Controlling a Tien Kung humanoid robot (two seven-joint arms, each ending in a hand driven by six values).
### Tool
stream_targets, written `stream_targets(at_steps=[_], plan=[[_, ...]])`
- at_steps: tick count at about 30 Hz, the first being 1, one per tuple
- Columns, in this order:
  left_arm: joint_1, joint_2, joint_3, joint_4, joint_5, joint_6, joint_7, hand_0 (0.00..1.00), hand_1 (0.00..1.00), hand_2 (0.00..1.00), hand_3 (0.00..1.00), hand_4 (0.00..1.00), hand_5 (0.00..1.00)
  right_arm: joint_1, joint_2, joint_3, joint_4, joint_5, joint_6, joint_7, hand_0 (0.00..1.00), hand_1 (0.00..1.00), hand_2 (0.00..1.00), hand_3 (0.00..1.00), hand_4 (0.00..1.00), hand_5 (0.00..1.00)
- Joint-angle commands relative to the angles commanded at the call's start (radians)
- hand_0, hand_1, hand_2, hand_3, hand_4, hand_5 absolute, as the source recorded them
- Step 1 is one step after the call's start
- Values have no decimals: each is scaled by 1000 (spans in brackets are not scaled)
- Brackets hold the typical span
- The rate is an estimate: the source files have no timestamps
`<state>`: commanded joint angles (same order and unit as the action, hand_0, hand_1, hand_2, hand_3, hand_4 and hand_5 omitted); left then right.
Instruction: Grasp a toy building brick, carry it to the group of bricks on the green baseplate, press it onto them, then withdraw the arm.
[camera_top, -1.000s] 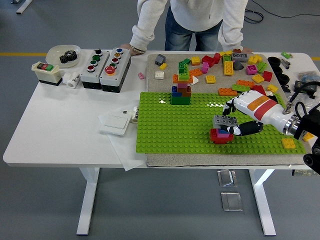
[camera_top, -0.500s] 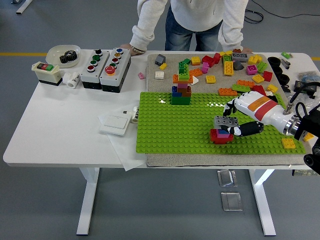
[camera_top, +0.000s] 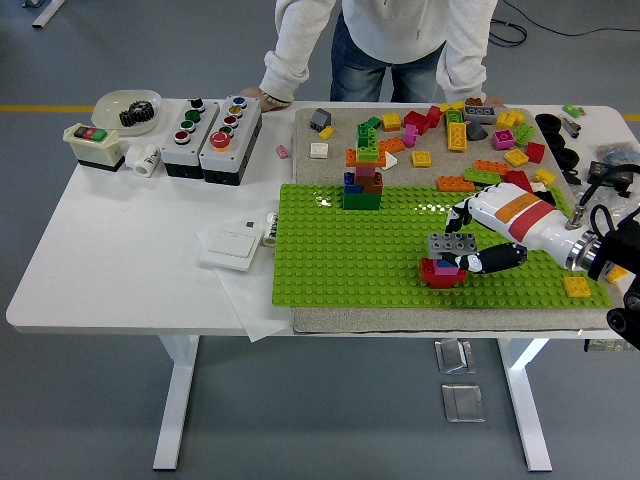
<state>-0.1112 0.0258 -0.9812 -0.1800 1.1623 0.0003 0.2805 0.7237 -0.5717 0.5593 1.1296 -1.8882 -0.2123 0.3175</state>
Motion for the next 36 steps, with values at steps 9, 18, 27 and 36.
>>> stream_targets(at_steps=[9, 18, 27, 36], plan=[[-1, 0, 1, 0, -1, 0, 0, 778, 722, 650, 561, 590, 607, -1, -2, 8, 1, 3, 5, -1, 607, 550, 570, 533, 767, 452], [-3, 0, -1, 0, 0, 0, -1, 779, 720, 650, 562, 589, 605, -1, -2, 12, 0, 3, 13, -2, 610, 559, 582, 542, 785, 447], [-5, 0, -3, 0, 1, 1, -1, 779, 722, 650, 562, 590, 607, -3, -6, 16, 2, 5, 17, -3, 615, 575, 598, 568, 809, 440], [-6, 0, -7, 0, 7, 1, 0, 779, 721, 650, 562, 590, 608, -3, -6, 21, 12, 7, 15, -4, 618, 581, 614, 583, 816, 440]])
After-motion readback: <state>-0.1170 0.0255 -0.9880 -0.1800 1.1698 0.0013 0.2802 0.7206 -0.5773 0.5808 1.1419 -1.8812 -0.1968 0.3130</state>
